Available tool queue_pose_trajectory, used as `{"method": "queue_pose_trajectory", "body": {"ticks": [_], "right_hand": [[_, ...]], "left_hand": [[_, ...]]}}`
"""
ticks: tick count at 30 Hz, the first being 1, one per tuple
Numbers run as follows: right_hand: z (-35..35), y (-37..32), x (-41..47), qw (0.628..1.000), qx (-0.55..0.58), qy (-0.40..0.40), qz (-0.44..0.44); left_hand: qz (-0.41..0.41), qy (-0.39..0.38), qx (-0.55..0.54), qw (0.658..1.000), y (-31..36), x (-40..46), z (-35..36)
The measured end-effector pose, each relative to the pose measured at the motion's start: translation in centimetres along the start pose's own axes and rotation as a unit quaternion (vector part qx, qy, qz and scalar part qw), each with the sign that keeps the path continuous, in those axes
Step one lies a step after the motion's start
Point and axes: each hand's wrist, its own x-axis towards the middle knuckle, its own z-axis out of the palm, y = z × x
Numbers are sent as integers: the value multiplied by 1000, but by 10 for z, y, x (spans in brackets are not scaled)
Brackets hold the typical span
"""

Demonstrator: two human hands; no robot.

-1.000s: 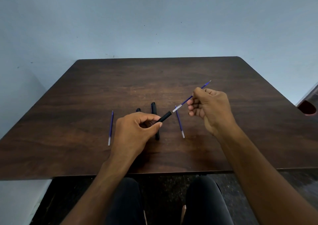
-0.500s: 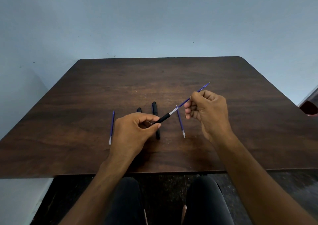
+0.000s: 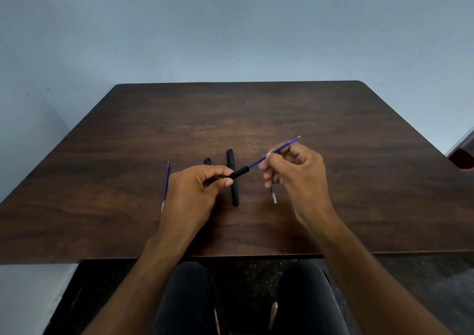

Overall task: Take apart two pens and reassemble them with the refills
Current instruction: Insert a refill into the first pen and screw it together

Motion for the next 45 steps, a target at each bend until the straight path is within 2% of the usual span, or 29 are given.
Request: {"method": "queue_pose_trajectory", "body": {"ticks": [12,18,23,32,38,42,45], "right_hand": [[13,22,-4,997,-76,-13,-6],[10,21,-4,1000,-19,-17,15],[4,15,-3,998,49,29,-2],[7,18,-2,999,28,19,-4],[8,4,2,999,26,17,-6],[13,-3,14,999,-33,26,-30],[24,-1,20,988,-150,-21,-34]], "left_hand": [[11,3,4,1000,-6,5,6],[7,12,-3,1000,-10,6,6],[1,9,2,1000,-8,7,7],[9,7,14,1000,-4,4,4],[-41,27,-26,998,-15,0,-4],[-94,65,-74,991,-28,-2,-13],[-99,91,-77,988,-34,-5,-18]]}}
